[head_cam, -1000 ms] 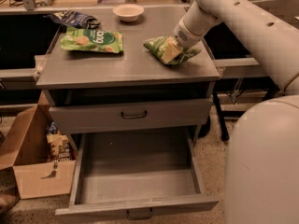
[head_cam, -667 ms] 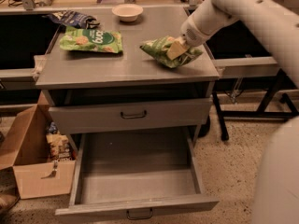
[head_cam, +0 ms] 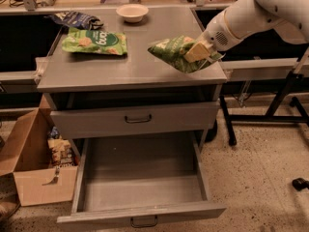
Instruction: Place green jalapeno chip bag into middle drawer
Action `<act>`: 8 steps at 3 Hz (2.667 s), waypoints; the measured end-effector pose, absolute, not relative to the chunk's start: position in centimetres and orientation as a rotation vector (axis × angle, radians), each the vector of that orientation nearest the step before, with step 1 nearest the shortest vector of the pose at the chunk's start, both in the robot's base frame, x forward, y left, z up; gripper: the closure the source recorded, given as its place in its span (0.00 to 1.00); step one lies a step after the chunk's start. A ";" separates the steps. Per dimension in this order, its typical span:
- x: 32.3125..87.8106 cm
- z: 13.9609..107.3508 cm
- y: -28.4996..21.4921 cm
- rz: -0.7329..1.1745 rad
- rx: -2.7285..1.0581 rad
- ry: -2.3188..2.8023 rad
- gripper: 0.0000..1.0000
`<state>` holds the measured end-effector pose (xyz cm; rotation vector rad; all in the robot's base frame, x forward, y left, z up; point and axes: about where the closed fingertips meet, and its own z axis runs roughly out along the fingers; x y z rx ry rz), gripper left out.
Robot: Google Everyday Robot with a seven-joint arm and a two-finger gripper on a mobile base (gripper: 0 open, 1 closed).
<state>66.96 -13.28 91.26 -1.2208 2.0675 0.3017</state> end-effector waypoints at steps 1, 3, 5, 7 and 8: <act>66.8 91.1 -13.3 0.301 -1.229 2.062 1.00; 58.2 84.7 -13.9 0.395 -1.482 1.911 1.00; 53.0 78.1 -15.0 0.505 -1.681 1.793 1.00; 49.3 63.0 -13.2 0.690 -1.646 1.820 1.00; 48.3 55.9 -11.9 0.741 -1.624 1.887 1.00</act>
Offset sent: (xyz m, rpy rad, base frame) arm -0.0966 -0.0143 -0.0647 -0.0799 -0.1645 0.3696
